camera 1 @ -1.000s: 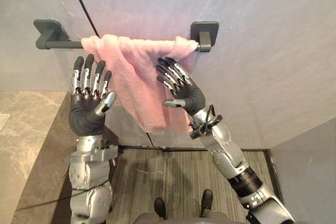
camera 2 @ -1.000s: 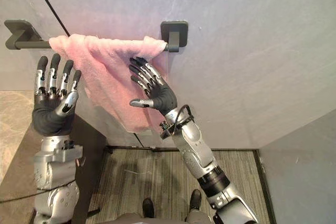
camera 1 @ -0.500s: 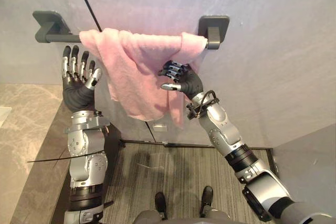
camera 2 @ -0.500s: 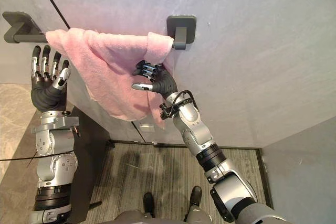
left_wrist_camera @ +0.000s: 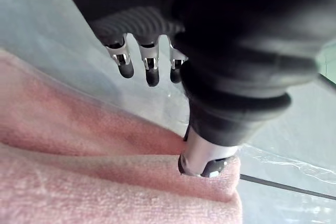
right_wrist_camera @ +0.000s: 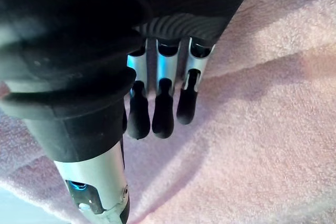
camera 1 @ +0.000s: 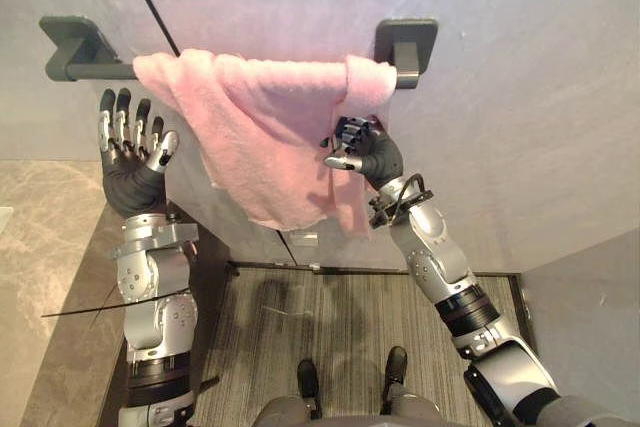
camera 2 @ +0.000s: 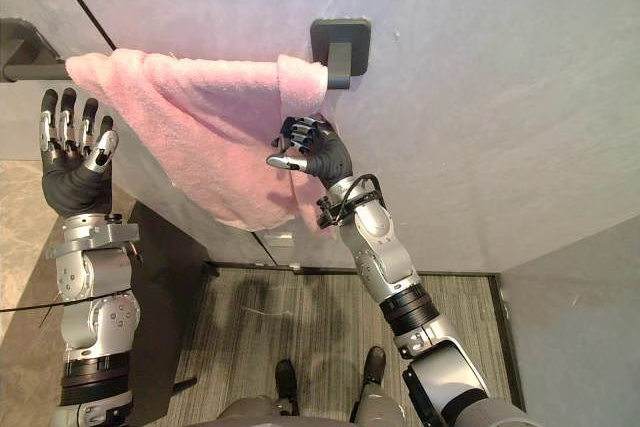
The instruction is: Organize washtable
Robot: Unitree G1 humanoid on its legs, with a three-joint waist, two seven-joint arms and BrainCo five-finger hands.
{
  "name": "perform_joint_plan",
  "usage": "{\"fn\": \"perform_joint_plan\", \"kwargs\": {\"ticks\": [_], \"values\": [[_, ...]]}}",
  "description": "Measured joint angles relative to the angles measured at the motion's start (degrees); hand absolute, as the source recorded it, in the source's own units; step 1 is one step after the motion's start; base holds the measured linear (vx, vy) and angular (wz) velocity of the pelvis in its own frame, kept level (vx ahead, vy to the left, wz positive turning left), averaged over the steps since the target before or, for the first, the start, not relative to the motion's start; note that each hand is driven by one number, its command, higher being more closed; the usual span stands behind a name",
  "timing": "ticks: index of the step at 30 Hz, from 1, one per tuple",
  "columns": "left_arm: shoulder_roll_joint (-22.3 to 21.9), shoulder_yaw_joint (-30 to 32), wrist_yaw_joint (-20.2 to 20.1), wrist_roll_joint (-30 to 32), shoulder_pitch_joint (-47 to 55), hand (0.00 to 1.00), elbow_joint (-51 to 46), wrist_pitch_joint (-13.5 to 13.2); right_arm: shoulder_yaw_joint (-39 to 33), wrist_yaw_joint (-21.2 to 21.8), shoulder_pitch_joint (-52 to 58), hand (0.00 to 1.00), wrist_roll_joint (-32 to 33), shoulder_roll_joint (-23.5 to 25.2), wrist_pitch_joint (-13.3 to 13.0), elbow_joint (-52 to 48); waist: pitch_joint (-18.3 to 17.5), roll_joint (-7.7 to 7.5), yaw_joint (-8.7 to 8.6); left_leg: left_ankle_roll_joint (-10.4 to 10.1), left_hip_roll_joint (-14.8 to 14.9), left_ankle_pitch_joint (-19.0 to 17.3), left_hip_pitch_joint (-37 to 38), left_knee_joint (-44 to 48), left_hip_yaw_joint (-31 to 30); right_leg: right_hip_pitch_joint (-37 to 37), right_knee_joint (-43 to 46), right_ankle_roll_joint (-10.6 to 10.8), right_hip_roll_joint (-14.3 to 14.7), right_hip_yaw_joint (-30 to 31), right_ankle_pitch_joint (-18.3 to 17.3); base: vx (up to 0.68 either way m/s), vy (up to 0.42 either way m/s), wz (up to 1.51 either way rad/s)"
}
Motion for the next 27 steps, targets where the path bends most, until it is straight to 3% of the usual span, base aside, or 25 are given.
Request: {"fn": "perform_joint_plan", "kwargs": {"ticks": [6,8,12,19,23,27], "values": [[-2.6,7.0,-2.1,4.2,9.9,0.00,-9.2,-0.3,-3.2,0.6,2.0,0.00,-2.2,0.1,0.0,-1.1,0.3,0.05,0.69,0.0,0.1,-0.1,0.9,-0.1,0.0,1.0,0.0,-0.2,0.0,0.0,-0.2,0.00,0.000,0.00],[-2.9,7.8,-3.4,5.1,12.5,0.00,-11.7,-0.3,-4.5,0.6,2.5,0.00,-2.7,0.0,-0.1,-1.2,0.3,0.09,1.63,0.0,0.1,-0.1,0.9,-0.1,0.0,1.0,0.0,-0.3,0.0,0.0,-0.3,0.00,0.000,0.02],[-3.0,9.9,-7.9,4.4,20.1,0.00,-19.6,-0.4,-5.1,0.6,2.5,0.00,-2.9,-0.3,-0.1,-1.2,0.4,0.24,1.86,-0.1,0.2,0.0,0.9,-0.1,-0.2,1.2,0.0,-0.3,0.1,-0.4,-0.3,0.00,-0.006,0.05],[-0.9,5.3,-18.3,-12.6,24.6,0.00,-24.7,0.8,-4.9,0.8,3.1,0.00,-2.9,-1.7,-0.3,-1.2,0.4,0.26,1.72,-0.1,0.2,0.0,1.4,0.0,-0.1,1.7,0.0,-0.3,0.0,-0.4,-0.3,0.00,0.000,0.00],[4.6,-2.1,-22.6,-22.9,24.9,0.00,-24.6,4.6,-4.6,2.1,4.0,0.00,-2.8,-3.6,-0.4,-1.2,0.4,0.25,1.55,0.0,0.2,0.0,1.5,0.0,0.0,1.7,0.0,-0.3,0.0,-0.2,-0.3,0.00,-0.003,-0.01],[11.4,-9.8,-24.7,-27.6,24.4,0.00,-21.4,7.8,-4.1,2.0,5.3,0.00,-2.6,-5.2,-0.4,-1.1,0.4,0.24,1.14,0.0,0.2,0.0,1.5,0.0,0.1,1.6,0.0,-0.3,0.1,0.0,-0.3,0.00,-0.007,-0.02]]}}
